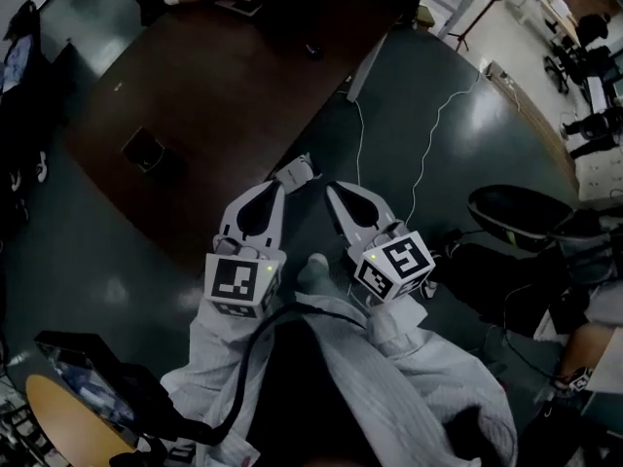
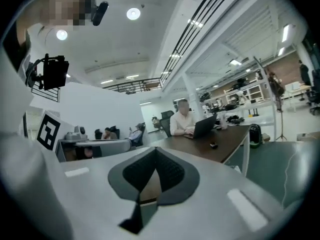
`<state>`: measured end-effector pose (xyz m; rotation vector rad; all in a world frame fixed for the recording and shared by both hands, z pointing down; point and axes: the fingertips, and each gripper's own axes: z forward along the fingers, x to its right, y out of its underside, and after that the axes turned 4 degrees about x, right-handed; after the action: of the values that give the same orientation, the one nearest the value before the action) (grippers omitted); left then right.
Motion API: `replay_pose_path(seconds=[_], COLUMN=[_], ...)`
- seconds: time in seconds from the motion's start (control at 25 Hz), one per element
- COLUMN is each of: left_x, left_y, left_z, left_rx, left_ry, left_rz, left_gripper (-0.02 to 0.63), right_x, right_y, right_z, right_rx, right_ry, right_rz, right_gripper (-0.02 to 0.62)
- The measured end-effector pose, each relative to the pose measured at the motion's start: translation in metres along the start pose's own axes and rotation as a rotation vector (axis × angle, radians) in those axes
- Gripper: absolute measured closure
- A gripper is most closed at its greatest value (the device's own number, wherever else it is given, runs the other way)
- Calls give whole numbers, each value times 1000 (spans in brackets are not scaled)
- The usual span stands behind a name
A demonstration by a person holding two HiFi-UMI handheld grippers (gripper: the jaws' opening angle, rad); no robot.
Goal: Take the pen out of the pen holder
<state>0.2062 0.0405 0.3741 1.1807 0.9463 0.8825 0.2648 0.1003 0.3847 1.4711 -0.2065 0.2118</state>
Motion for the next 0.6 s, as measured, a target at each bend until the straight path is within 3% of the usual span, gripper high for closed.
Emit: replay_pose_path(seconds=[0.2,0.44,0.6], left_x=[-39,-116,-180], left_y=[6,28,16], left_z=[-22,-75,-111], left_rx=[-6,-18,11], left_ry=[-304,-562,-698], left_rz=[-68,-109,-127], left_gripper=[601,601,601], right_x=[-3,-53,-111], right_y=[15,47,44], right_z=[42,110,153], right_rx=[-117,-206,-243], right_ry=[-247,-445,-572], right_rz=[32,52,3], right_gripper=[592,592,592])
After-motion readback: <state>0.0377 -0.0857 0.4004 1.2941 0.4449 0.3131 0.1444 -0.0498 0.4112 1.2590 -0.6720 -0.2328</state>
